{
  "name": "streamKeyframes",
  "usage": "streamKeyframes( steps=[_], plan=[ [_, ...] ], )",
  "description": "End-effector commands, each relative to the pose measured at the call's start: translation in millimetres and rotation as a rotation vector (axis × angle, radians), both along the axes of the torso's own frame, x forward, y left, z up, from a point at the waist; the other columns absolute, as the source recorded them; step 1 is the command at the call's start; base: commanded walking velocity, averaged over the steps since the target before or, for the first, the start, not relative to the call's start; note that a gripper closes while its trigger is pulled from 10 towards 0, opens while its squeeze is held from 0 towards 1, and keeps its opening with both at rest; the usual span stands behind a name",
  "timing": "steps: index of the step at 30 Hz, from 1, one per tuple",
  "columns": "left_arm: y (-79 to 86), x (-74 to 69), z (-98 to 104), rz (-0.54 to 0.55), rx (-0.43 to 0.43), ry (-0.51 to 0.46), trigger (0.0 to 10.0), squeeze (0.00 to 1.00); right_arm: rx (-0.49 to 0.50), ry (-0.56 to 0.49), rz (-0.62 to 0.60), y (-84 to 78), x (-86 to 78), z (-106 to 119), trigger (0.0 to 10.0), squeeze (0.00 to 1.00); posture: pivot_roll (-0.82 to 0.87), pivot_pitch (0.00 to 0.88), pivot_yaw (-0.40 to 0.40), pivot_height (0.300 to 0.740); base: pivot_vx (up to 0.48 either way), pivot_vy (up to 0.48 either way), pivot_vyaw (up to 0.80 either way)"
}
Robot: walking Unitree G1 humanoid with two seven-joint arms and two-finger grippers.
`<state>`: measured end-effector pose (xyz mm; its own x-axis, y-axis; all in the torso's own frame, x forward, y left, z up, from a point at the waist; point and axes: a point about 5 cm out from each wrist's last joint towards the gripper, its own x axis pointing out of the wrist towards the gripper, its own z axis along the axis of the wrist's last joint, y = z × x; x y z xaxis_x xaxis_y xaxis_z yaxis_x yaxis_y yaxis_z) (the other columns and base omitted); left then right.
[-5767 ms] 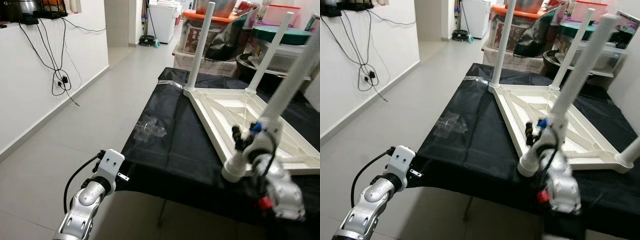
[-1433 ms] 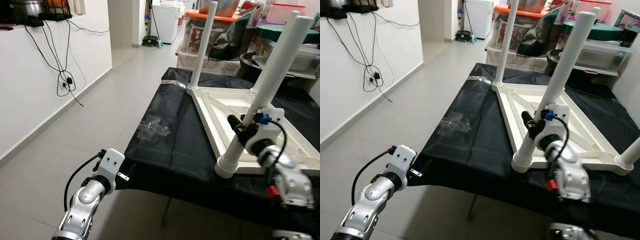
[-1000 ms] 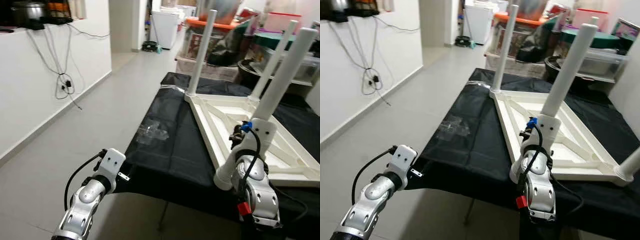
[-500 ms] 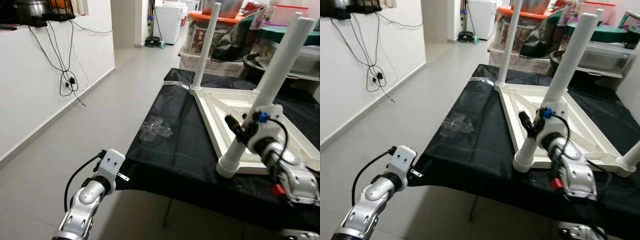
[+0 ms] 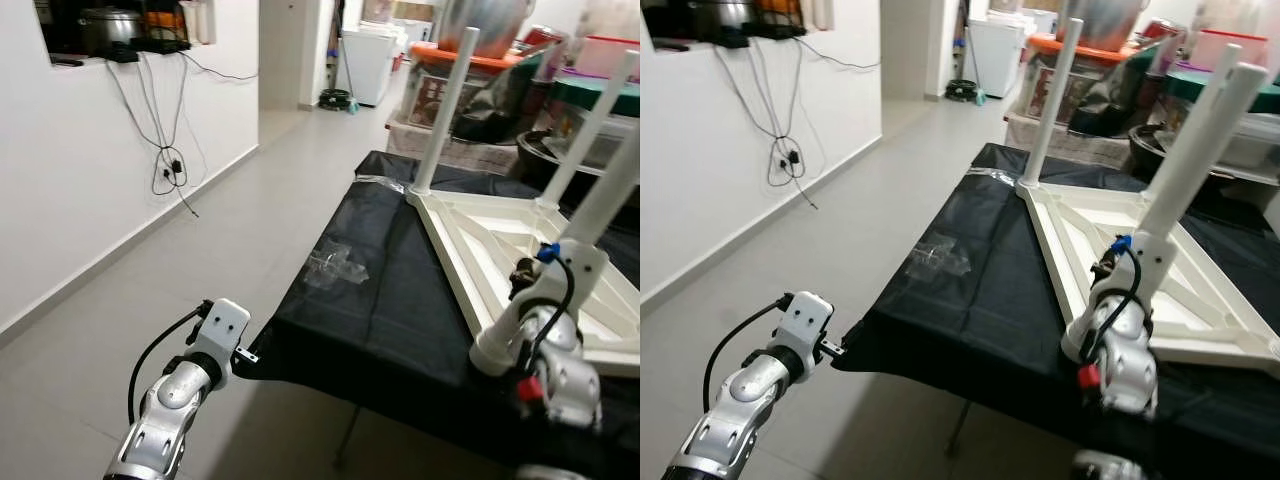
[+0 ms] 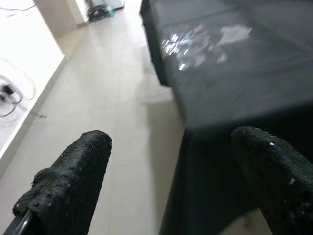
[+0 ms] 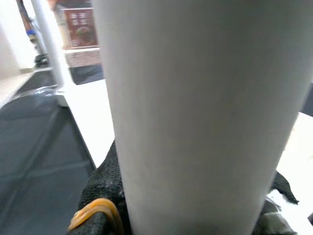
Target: Building children table
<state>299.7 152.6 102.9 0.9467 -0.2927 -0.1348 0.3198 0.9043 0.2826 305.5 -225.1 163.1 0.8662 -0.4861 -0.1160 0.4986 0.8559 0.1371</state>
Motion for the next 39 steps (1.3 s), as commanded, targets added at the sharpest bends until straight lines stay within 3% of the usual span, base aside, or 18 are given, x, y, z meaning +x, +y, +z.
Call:
streamKeyframes(
  steps=[1, 2, 3, 4, 5, 7, 8, 17, 18, 20, 23, 24, 26, 28, 30, 37, 38, 39],
  plan=[
    [-6.3, 0.9, -1, -0.027, 0.004, 0.007, 10.0, 0.00, 0.055, 0.143, 0.118, 18.3, -0.6, -29, 10.0, 0.00, 0.10, 0.000, -0.102, 0.740, 0.000, 0.000, 0.00],
    [-6.2, 1.1, 0, -0.026, 0.003, 0.007, 10.0, 0.00, 0.034, 0.112, 0.164, 22.2, 2.2, -23, 10.0, 0.00, 0.10, 0.000, -0.102, 0.740, 0.000, 0.000, 0.00],
    [-6.6, 1.2, 0, -0.026, 0.002, 0.007, 10.0, 0.00, 0.009, 0.064, 0.177, 19.0, 4.0, -15, 10.0, 0.45, 0.10, 0.000, -0.104, 0.740, 0.000, 0.000, 0.00],
    [-6.6, 1.2, 0, -0.026, 0.002, 0.007, 10.0, 0.00, 0.009, 0.064, 0.177, 19.0, 4.0, -15, 10.0, 0.45, 0.10, 0.000, -0.104, 0.740, 0.000, 0.000, 0.00],
    [-6.8, 1.2, 0, -0.026, 0.001, 0.006, 10.0, 0.00, -0.011, 0.040, 0.178, 11.4, 7.5, -9, 10.0, 1.00, 0.10, 0.000, -0.108, 0.740, 0.000, 0.000, 0.00],
    [-6.6, 1.2, 0, -0.024, -0.002, 0.007, 10.0, 0.00, -0.035, 0.015, 0.197, 1.3, 12.5, 0, 10.0, 0.94, 0.11, 0.000, -0.112, 0.740, 0.000, 0.000, 0.00],
    [-5.6, 1.1, 0, -0.021, -0.006, 0.008, 10.0, 0.00, -0.028, -0.022, 0.249, -7.0, 19.0, 10, 10.0, 0.00, 0.10, 0.000, -0.111, 0.740, 0.000, 0.000, 0.00],
    [-5.7, 0.3, -2, -0.020, -0.007, 0.012, 10.0, 0.00, -0.087, -0.069, 0.738, -13.3, 20.6, 25, 10.0, 0.00, 0.10, 0.000, -0.114, 0.740, 0.000, 0.000, 0.00],
    [-6.3, 0.6, -2, -0.022, -0.007, 0.010, 10.0, 0.00, -0.076, -0.043, 0.750, -12.9, 20.9, 20, 0.4, 0.00, 0.10, 0.000, -0.115, 0.740, 0.000, 0.000, 0.00],
    [-6.7, 0.8, -2, -0.023, -0.006, 0.009, 10.0, 0.00, -0.074, -0.021, 0.737, -13.4, 21.9, 16, 0.0, 0.00, 0.10, 0.000, -0.115, 0.740, 0.000, 0.000, 0.00],
    [-6.9, 0.4, -2, -0.024, -0.005, 0.008, 10.0, 0.00, -0.034, 0.072, 0.598, -15.4, 25.0, -1, 0.0, 0.00, 0.11, 0.000, -0.116, 0.740, 0.000, 0.000, 0.00],
    [-6.6, -0.1, -2, -0.024, -0.003, 0.008, 10.0, 0.00, 0.008, 0.117, 0.434, -21.6, 25.2, -11, 0.0, 0.00, 0.11, 0.000, -0.110, 0.740, 0.000, 0.000, 0.00],
    [-6.6, -0.1, -2, -0.024, -0.003, 0.008, 10.0, 0.00, 0.008, 0.117, 0.434, -21.6, 25.2, -11, 0.0, 0.00, 0.11, 0.000, -0.110, 0.740, 0.000, 0.000, 0.00],
    [-6.0, -0.7, -2, -0.027, 0.000, 0.010, 10.0, 0.00, 0.075, 0.192, 0.038, -31.1, 10.4, -31, 0.0, 0.00, 0.11, 0.000, -0.108, 0.740, 0.000, 0.000, 0.00],
    [-5.8, 0.0, -1, -0.028, 0.001, 0.009, 10.0, 0.00, 0.082, 0.200, -0.074, -24.2, 1.4, -35, 0.0, 0.00, 0.11, 0.000, -0.108, 0.740, 0.000, 0.000, 0.00],
    [-6.4, 1.8, 1, -0.028, -0.001, 0.005, 10.0, 0.00, 0.055, 0.164, -0.021, 8.2, -3.4, -29, 0.2, 0.00, 0.11, 0.000, -0.107, 0.740, 0.000, 0.000, 0.00],
    [-6.7, 1.7, 1, -0.028, -0.002, 0.005, 10.0, 0.00, 0.033, 0.163, 0.081, 20.1, 1.8, -26, 10.0, 0.00, 0.11, 0.000, -0.108, 0.740, 0.000, 0.000, 0.00],
    [-7.1, 1.3, 0, -0.028, -0.003, 0.006, 10.0, 0.00, 0.023, 0.167, 0.159, 27.5, 5.7, -25, 10.0, 0.00, 0.11, 0.000, -0.109, 0.740, 0.000, 0.000, 0.00]
  ],
)
